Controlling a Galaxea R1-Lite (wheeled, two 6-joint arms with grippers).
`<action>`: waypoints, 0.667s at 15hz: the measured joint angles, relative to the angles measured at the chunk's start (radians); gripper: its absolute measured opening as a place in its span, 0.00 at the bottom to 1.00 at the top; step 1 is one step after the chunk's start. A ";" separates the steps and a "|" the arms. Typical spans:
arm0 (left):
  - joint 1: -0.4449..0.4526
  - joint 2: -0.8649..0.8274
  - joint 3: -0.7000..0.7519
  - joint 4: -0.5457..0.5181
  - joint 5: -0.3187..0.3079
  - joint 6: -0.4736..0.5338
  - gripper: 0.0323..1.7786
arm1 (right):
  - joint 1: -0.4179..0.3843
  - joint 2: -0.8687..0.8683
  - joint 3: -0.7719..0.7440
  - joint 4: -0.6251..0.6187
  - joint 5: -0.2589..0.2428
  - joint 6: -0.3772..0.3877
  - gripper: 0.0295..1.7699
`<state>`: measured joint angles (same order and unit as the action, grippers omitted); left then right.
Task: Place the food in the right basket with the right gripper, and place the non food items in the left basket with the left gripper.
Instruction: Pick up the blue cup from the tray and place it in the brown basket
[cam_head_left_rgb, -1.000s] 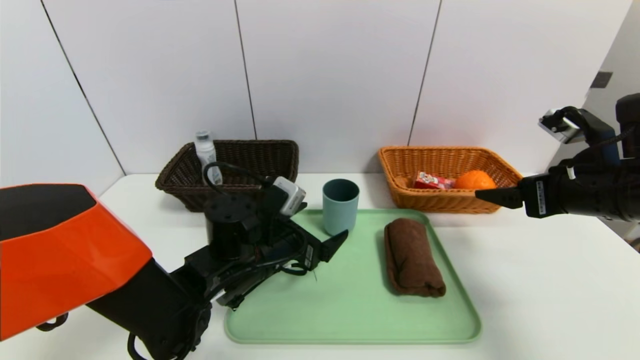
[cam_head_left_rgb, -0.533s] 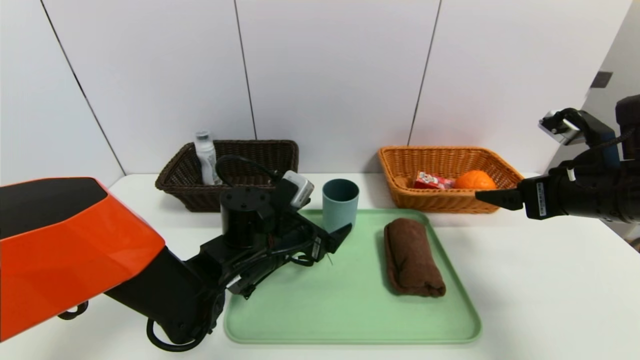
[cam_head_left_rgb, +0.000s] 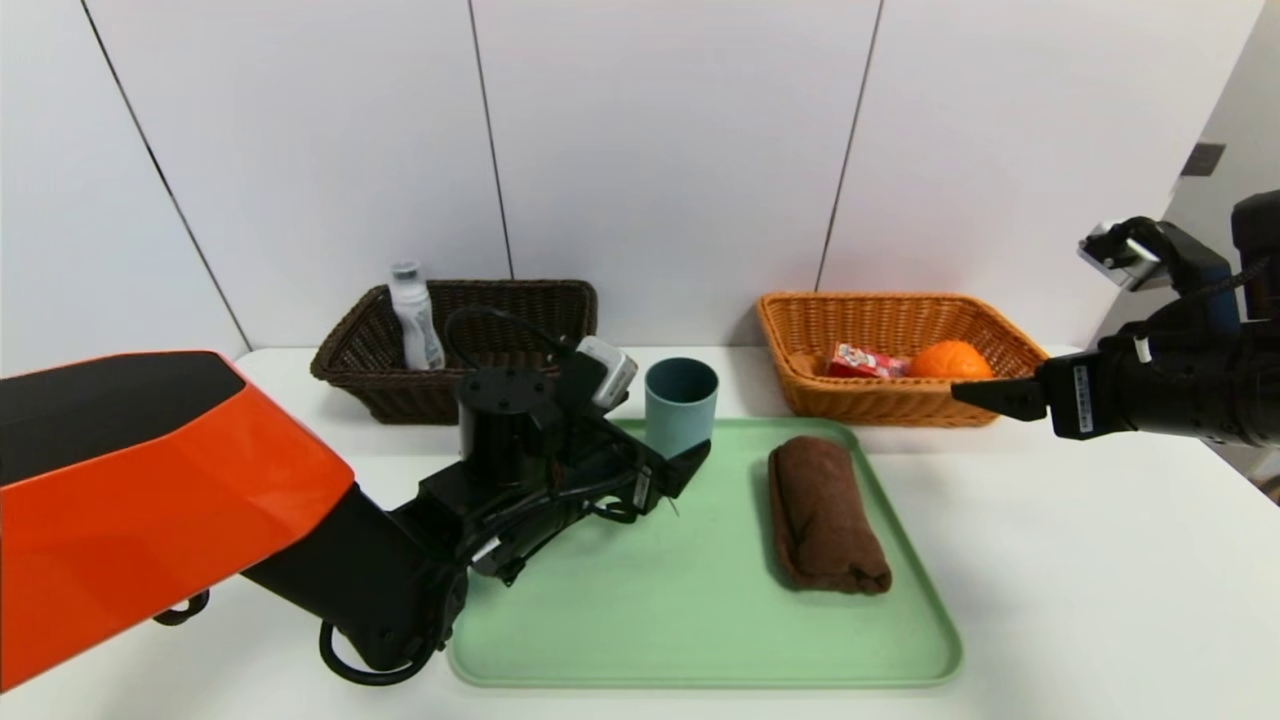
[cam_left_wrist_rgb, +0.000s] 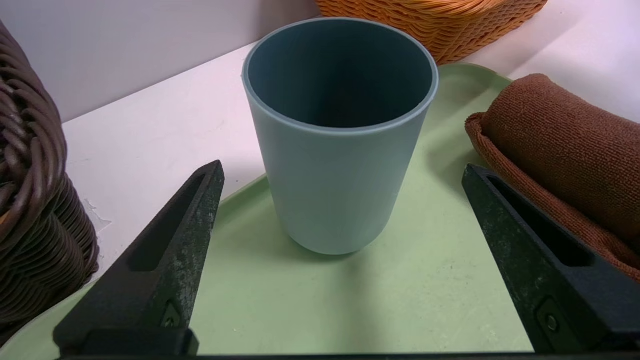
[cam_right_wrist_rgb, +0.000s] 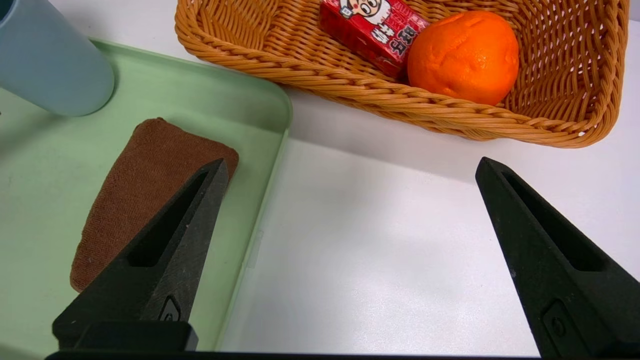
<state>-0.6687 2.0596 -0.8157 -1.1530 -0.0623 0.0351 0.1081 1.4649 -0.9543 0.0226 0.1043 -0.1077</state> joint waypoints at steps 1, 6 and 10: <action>0.000 0.006 -0.008 0.000 0.000 0.000 0.95 | 0.000 0.000 0.000 0.000 0.000 0.000 0.97; 0.000 0.041 -0.059 0.002 0.000 0.000 0.95 | 0.000 0.000 -0.001 0.000 -0.001 0.000 0.97; -0.001 0.075 -0.100 0.006 0.000 -0.002 0.95 | -0.001 0.000 -0.001 0.000 -0.002 0.000 0.97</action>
<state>-0.6696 2.1345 -0.9160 -1.1468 -0.0626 0.0330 0.1068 1.4649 -0.9557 0.0230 0.1019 -0.1077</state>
